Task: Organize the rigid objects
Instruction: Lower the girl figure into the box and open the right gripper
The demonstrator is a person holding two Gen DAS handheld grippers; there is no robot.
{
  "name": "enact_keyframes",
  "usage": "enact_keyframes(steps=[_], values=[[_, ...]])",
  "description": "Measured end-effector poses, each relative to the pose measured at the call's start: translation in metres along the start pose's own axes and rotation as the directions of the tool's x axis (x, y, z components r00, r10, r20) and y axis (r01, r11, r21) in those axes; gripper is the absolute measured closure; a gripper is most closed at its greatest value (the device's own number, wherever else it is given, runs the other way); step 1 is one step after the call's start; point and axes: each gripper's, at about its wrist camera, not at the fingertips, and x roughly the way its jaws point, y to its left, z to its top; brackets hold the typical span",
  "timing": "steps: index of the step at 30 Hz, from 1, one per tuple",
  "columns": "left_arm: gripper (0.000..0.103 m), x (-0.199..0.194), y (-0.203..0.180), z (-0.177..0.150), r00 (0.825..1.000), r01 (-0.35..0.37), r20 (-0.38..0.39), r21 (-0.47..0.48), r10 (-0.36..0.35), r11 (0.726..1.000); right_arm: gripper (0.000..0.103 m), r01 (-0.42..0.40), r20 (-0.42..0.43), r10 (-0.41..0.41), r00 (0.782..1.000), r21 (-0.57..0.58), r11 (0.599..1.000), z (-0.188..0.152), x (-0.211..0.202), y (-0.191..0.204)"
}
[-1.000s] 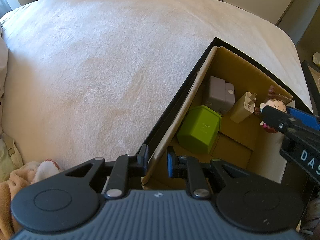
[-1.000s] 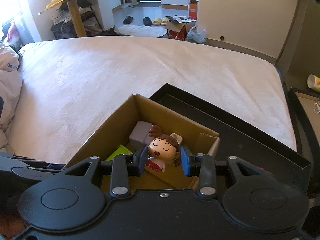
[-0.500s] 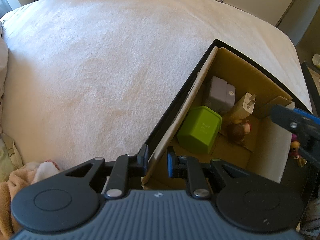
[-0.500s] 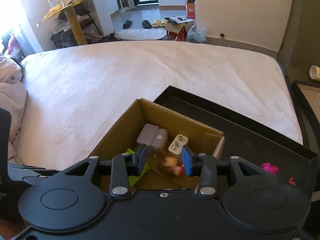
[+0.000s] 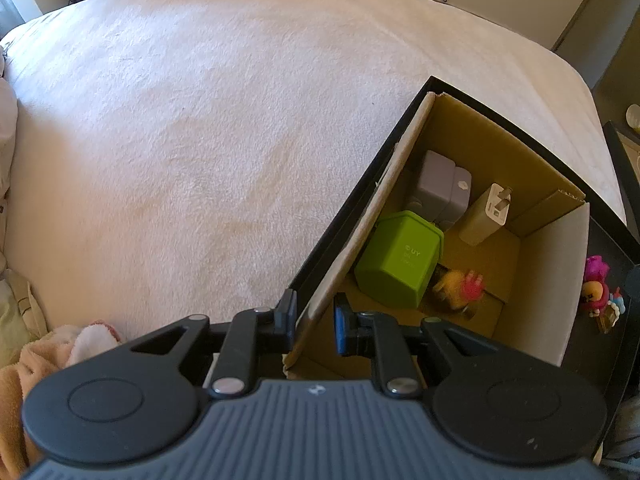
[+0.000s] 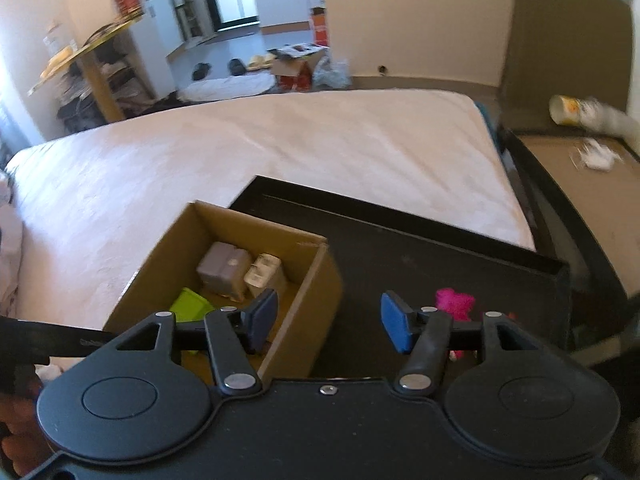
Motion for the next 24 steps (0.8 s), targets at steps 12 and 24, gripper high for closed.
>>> enact_keyframes(steps=[12, 24], values=[[0.085, 0.001, -0.003, -0.001, 1.000, -0.019, 0.005, 0.014, 0.018, 1.000, 0.040, 0.098, 0.001, -0.098, 0.995, 0.096, 0.991, -0.029, 0.001, -0.039], [0.085, -0.001, -0.006, -0.004, 0.999, -0.031, 0.022, 0.025, 0.030, 0.999, 0.040, 0.171, 0.074, -0.195, 0.978, 0.245, 0.954, -0.062, 0.013, -0.070]])
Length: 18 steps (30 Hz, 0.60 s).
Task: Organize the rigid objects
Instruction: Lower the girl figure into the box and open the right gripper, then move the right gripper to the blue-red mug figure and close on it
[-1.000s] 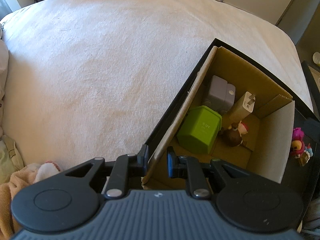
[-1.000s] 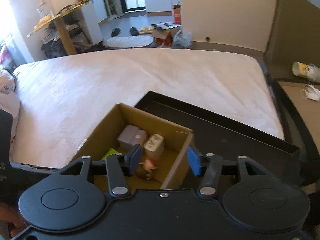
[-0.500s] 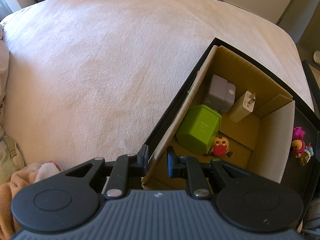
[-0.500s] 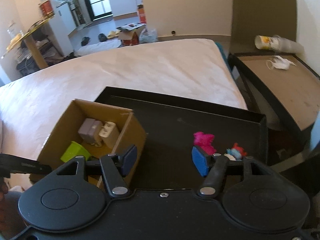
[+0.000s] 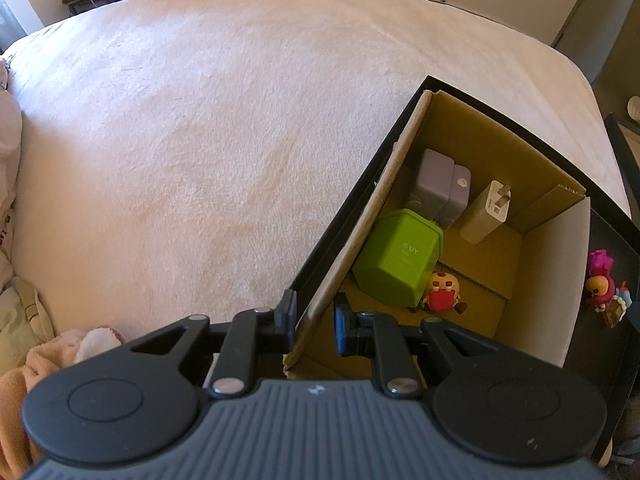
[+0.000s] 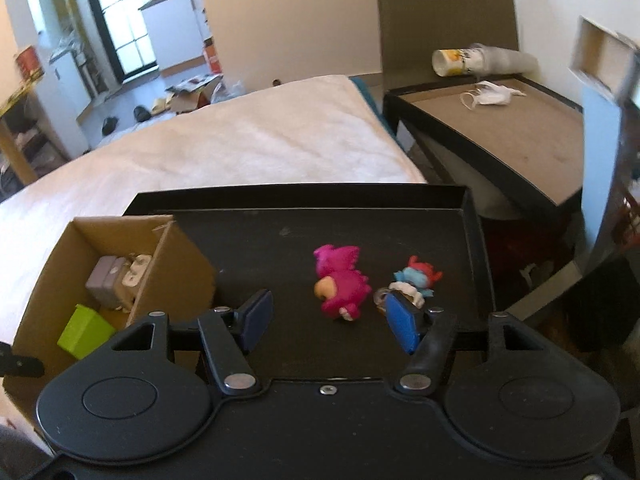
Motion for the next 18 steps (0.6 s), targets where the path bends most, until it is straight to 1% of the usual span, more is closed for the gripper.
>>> enact_keyframes(steps=[4, 6, 13, 18], values=[[0.085, 0.000, -0.002, 0.000, 1.000, -0.010, 0.005, 0.003, 0.010, 1.000, 0.040, 0.020, 0.025, -0.021, 0.999, 0.031, 0.999, -0.006, 0.006, -0.017], [0.085, 0.001, -0.002, -0.001, 1.000, -0.016, 0.008, 0.000, 0.016, 1.000, 0.040, 0.025, 0.024, -0.027, 0.999, 0.077, 0.997, -0.006, 0.009, -0.027], [0.085, 0.000, -0.007, -0.002, 0.999, -0.043, 0.019, 0.026, 0.043, 0.999, 0.041, 0.021, 0.029, -0.026, 0.999, 0.180, 0.983, -0.004, 0.023, -0.048], [0.084, 0.000, -0.010, -0.001, 0.998, -0.059, 0.014, 0.030, 0.058, 0.998, 0.041, 0.010, 0.027, -0.017, 0.999, 0.220, 0.975, -0.004, 0.036, -0.056]])
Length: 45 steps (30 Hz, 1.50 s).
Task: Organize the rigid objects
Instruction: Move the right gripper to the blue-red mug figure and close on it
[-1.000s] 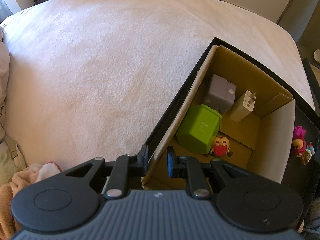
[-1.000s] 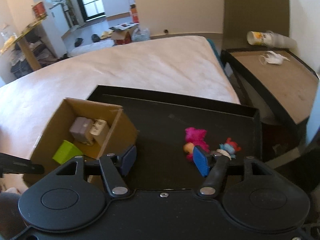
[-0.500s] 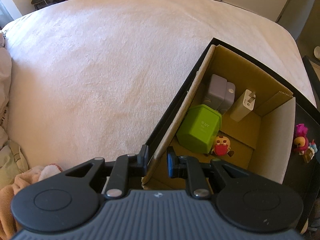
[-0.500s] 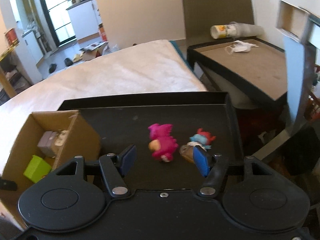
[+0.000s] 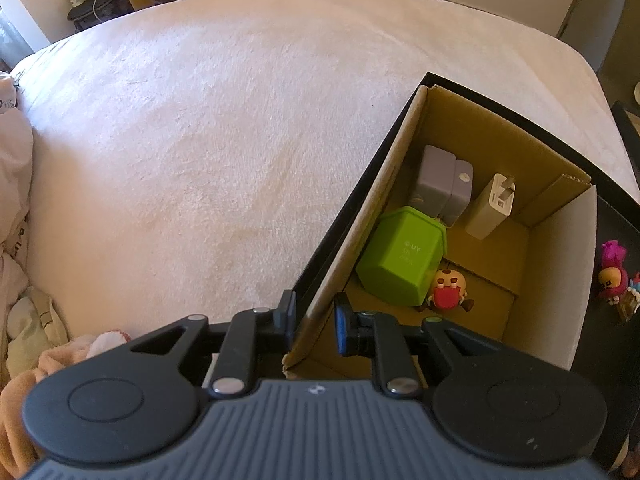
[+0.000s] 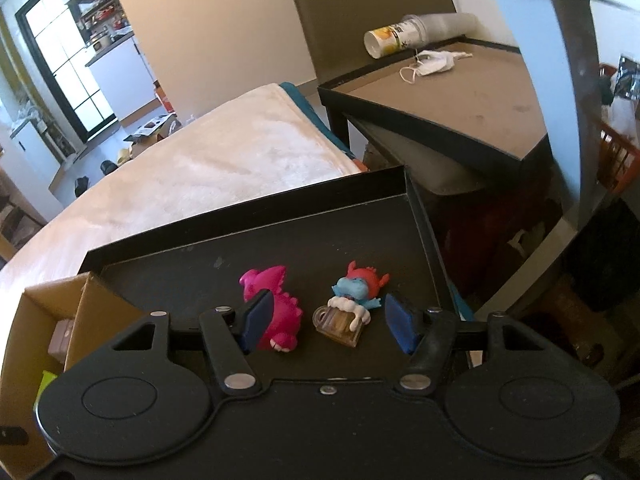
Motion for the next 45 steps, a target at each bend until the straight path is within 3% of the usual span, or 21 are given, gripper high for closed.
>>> enact_keyframes(steps=[14, 19, 20, 21, 28, 41, 43, 45], values=[[0.084, 0.000, -0.001, -0.001, 1.000, -0.009, 0.006, 0.022, 0.009, 1.000, 0.043, 0.070, -0.023, -0.070, 0.997, -0.030, 0.997, -0.001, 0.032, 0.005], [0.084, 0.000, 0.000, -0.002, 1.000, -0.008, 0.009, 0.023, 0.008, 1.000, 0.051, 0.097, -0.072, -0.103, 0.992, -0.084, 0.992, -0.010, 0.040, 0.009], [0.084, 0.000, 0.000, -0.002, 1.000, -0.007, 0.009, 0.022, 0.007, 1.000, 0.057, 0.107, -0.066, -0.115, 0.991, -0.106, 0.989, -0.012, 0.039, 0.011], [0.084, 0.000, 0.000, -0.002, 1.000, -0.007, 0.009, 0.024, 0.007, 1.000, 0.063, 0.101, -0.068, -0.109, 0.992, -0.114, 0.988, -0.013, 0.038, 0.013], [0.084, 0.000, 0.001, -0.002, 1.000, -0.001, 0.011, 0.031, 0.001, 1.000, 0.064, 0.067, -0.093, -0.077, 0.993, -0.103, 0.992, -0.018, 0.026, 0.015], [0.085, 0.000, 0.003, -0.002, 1.000, 0.015, 0.010, 0.031, -0.015, 0.999, 0.066, 0.028, -0.063, -0.038, 0.997, -0.149, 0.988, -0.013, -0.011, 0.026], [0.085, 0.000, 0.004, -0.002, 1.000, 0.017, 0.010, 0.031, -0.018, 0.999, 0.073, 0.020, -0.063, -0.030, 0.998, -0.149, 0.989, -0.013, -0.016, 0.027], [0.085, 0.000, 0.003, -0.002, 1.000, 0.017, 0.012, 0.033, -0.017, 0.999, 0.073, 0.010, -0.064, -0.021, 0.998, -0.159, 0.987, -0.012, -0.022, 0.030]])
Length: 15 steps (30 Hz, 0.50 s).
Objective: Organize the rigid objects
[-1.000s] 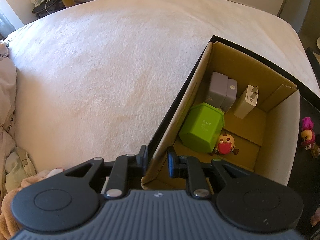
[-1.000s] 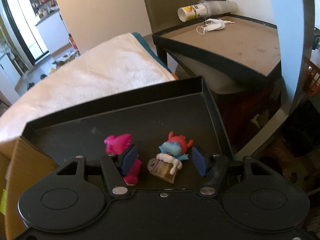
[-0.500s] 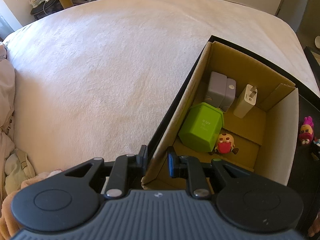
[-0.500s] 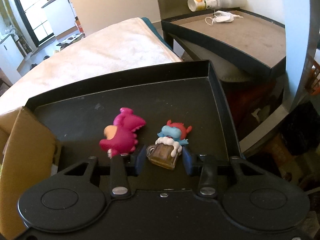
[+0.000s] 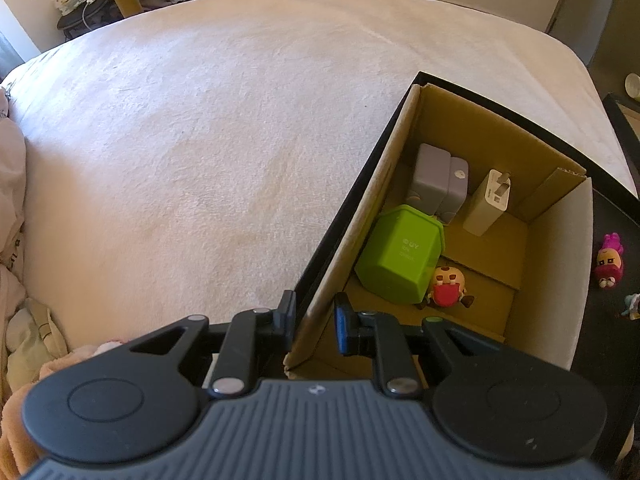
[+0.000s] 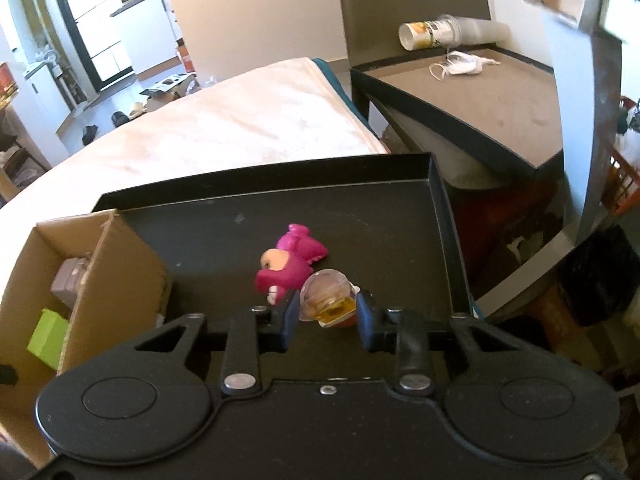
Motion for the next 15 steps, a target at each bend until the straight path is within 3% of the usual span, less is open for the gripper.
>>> enact_keyframes(steps=[3, 4, 5, 6, 11, 15], values=[[0.085, 0.000, 0.001, 0.000, 1.000, 0.005, 0.000, 0.000, -0.005, 1.000, 0.074, -0.013, 0.002, 0.014, 1.000, -0.013, 1.000, 0.001, -0.005, 0.005], [0.085, 0.000, 0.001, 0.000, 1.000, 0.008, 0.000, -0.001, -0.008, 1.000, 0.080, -0.017, 0.003, 0.017, 1.000, -0.018, 1.000, 0.002, -0.006, 0.007], [0.085, 0.000, 0.002, 0.000, 1.000, 0.009, 0.000, -0.001, -0.009, 1.000, 0.100, -0.028, -0.001, 0.028, 1.000, -0.017, 0.999, 0.002, -0.006, 0.008], [0.085, 0.000, 0.002, 0.000, 1.000, 0.013, 0.000, -0.001, -0.013, 1.000, 0.103, -0.037, -0.004, 0.037, 0.999, -0.010, 0.999, 0.003, -0.007, 0.009], [0.086, -0.002, 0.002, 0.001, 1.000, 0.019, -0.002, 0.001, -0.019, 1.000, 0.103, -0.035, 0.007, 0.035, 0.999, -0.035, 0.999, 0.003, -0.010, 0.014], [0.086, -0.002, 0.002, 0.001, 1.000, 0.020, -0.003, 0.003, -0.020, 1.000, 0.099, -0.065, -0.012, 0.065, 0.998, 0.053, 0.996, -0.003, -0.007, -0.001]])
